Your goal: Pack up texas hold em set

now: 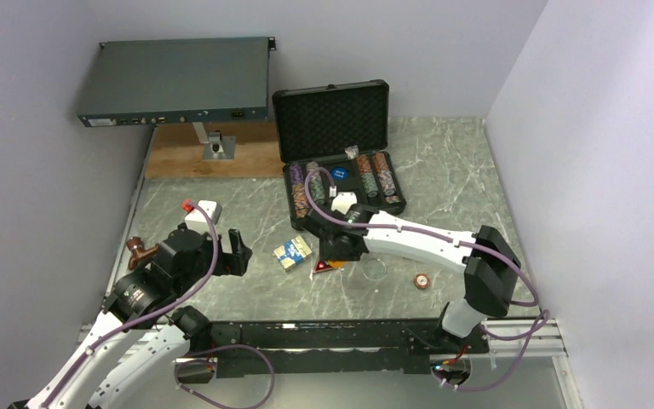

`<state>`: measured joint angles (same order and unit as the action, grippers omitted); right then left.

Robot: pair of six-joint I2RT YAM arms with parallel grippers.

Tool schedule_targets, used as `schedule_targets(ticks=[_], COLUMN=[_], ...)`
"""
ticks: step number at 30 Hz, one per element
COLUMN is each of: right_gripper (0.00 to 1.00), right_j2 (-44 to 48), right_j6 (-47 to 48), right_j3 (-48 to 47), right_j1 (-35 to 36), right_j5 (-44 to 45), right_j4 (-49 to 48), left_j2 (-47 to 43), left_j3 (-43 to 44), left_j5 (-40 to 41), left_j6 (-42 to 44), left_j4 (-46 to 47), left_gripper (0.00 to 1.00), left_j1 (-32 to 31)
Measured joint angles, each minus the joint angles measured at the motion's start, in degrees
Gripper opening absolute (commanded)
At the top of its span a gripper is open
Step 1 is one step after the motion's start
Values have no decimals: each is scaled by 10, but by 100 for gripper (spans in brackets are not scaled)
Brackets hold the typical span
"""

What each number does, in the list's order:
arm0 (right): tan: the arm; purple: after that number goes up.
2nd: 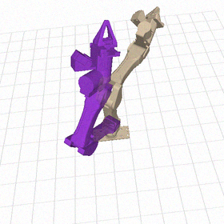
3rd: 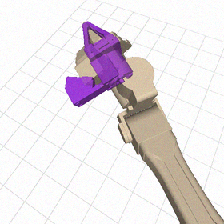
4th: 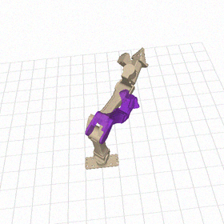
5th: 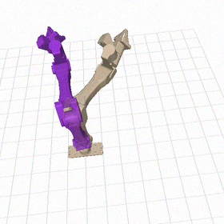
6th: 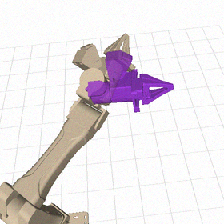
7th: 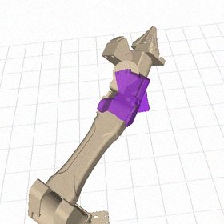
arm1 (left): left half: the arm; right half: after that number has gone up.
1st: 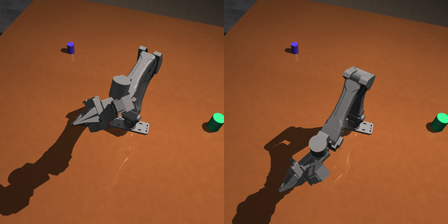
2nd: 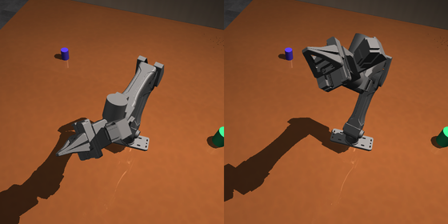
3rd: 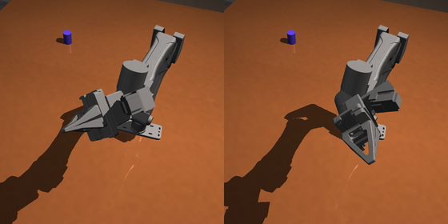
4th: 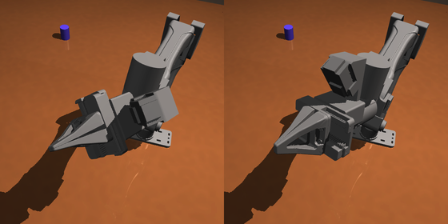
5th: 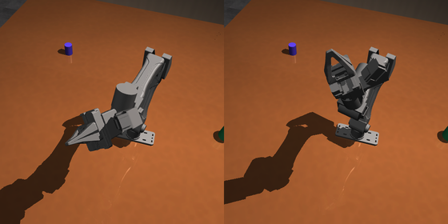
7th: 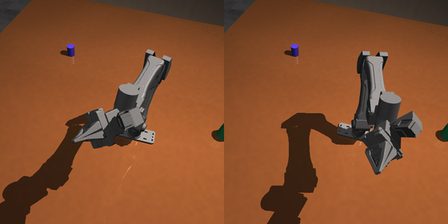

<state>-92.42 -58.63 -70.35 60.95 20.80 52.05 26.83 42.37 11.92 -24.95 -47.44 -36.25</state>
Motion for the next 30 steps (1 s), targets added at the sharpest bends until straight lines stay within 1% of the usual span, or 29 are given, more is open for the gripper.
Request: schedule_targets(ticks=[4,13,17,21,30], right_gripper=[39,37,37,37,37], right_j2=[2,0,-21,-63,-144], right_j6=[22,99,135,165,206], right_j3=[-42,-140,-180,-211,-259], right_j1=[-29,-148,-190,-213,-239], right_j5=[3,8,7,3,-17], right_j4=[13,22,22,22,20], left_j2=[0,-5,-10,-11,-11], left_j3=[0,0,0,0,0], left_j5=[0,0,0,0,0], left_j6=[0,0,0,0,0], left_j4=[0,0,0,0,0], left_gripper=[95,96,96,96,96], left_j1=[0,0,0,0,0])
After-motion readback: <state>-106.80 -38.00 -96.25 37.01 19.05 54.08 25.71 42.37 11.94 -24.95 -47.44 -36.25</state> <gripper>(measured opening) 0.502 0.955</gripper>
